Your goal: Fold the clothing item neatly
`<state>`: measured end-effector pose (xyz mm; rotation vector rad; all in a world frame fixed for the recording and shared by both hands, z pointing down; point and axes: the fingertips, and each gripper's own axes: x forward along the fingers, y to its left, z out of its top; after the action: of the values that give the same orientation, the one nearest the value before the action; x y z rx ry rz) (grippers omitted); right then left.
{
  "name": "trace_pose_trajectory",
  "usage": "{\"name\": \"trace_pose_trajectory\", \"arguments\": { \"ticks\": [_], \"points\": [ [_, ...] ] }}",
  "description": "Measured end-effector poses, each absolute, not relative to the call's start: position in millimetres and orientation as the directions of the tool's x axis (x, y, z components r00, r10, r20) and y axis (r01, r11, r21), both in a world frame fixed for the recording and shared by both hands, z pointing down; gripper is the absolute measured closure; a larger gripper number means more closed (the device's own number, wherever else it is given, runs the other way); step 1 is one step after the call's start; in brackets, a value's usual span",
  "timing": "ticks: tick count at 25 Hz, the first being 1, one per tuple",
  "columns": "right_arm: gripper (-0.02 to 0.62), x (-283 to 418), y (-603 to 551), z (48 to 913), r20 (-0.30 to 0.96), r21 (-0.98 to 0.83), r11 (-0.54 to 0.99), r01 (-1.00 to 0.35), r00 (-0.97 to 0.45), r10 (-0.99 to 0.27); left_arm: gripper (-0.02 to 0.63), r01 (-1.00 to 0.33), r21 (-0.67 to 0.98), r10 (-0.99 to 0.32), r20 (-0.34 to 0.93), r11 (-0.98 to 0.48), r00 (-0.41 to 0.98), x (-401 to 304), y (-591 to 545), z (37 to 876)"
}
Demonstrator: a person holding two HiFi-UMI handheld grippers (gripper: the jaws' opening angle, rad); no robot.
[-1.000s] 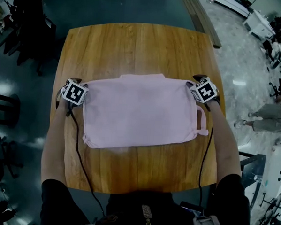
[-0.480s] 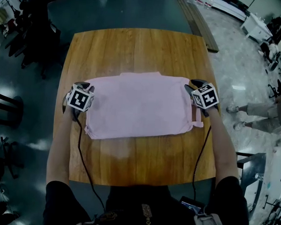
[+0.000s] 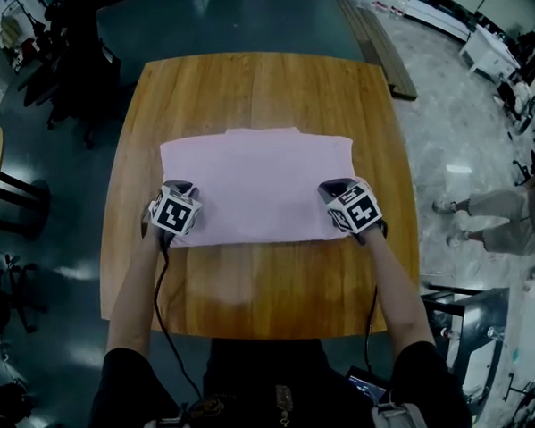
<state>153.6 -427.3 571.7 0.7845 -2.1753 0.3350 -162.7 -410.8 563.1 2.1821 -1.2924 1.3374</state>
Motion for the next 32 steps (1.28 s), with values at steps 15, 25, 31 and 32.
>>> {"name": "trace_pose_trajectory", "arguments": {
  "ticks": [15,25,31,32],
  "points": [
    [0.592,148.4,-368.6,625.8,0.825,0.06,0.67,-0.74,-0.342,-0.451,0.558,-0.837,-0.189,-0.562,0.811,-0.514,0.162,-203.2,-361.5,610.5],
    [0.592,146.0,-283.4,627.9,0.834,0.043,0.58,-0.814,-0.29,-0.469,0.571,-0.818,-0.148,-0.543,0.81,-0.556,0.222,-205.8,-296.0,612.1],
    [0.592,147.5,-251.6,625.5,0.838,0.053,0.548,-0.834,-0.262,-0.479,0.574,-0.814,-0.141,-0.514,0.832,-0.563,0.212,-204.8,-268.7,613.6],
    [0.592,147.8,-246.7,625.7,0.838,0.054,0.551,-0.833,-0.262,-0.478,0.575,-0.816,-0.139,-0.509,0.835,-0.561,0.208,-204.0,-261.9,614.1]
  ]
}}
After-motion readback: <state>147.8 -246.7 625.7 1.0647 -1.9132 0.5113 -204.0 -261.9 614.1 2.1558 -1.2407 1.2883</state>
